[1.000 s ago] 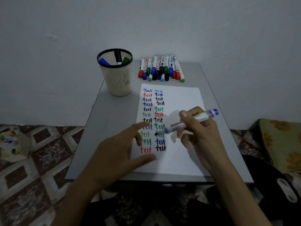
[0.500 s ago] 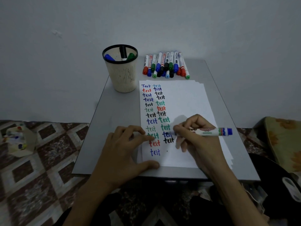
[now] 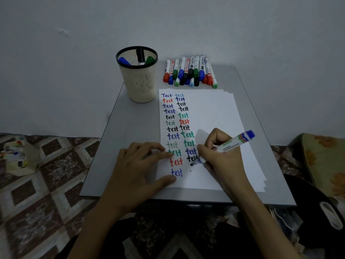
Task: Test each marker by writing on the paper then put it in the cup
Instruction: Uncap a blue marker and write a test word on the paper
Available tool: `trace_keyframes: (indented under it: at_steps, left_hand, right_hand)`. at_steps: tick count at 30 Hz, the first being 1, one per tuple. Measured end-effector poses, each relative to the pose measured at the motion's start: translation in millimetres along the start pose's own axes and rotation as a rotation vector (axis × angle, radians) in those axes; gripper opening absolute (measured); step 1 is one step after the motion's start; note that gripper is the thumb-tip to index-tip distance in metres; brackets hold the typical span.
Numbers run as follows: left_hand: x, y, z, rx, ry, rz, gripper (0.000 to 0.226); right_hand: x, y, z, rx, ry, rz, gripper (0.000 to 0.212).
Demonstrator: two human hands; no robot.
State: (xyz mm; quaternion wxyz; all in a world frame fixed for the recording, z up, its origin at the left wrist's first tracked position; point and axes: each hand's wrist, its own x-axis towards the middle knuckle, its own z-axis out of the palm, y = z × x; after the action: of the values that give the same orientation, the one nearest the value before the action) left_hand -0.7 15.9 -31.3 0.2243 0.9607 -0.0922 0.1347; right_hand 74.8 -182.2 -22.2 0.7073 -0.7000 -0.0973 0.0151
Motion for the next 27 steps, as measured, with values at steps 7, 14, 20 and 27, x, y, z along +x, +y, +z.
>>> trace_keyframes:
  at_steps: [7,14,20,27]
  left_hand:
    - [-1.4,-0.5,1.7,-0.022,0.018,-0.013,0.053]
    - [-0.7,-0.2,1.8,-0.04,0.023,-0.014,0.052]
    - [-0.8,-0.6,2.0,-0.031,0.032,-0.016,0.053]
    - [-0.7,-0.9,1.8,-0.052,0.039,-0.012,0.053]
  right_hand:
    - [-0.5,1.3,1.1,-0.026,-0.045,-0.015,0.027]
    - [-0.5,-0.5,0.4,0.031,-0.028,0.004,0.03]
    - [-0.8,1.3,1.8,0.024,-0.05,-0.01,0.029]
    - [-0.9,-2.4,0.3,-0.011,-0.052,-0.01,0.023]
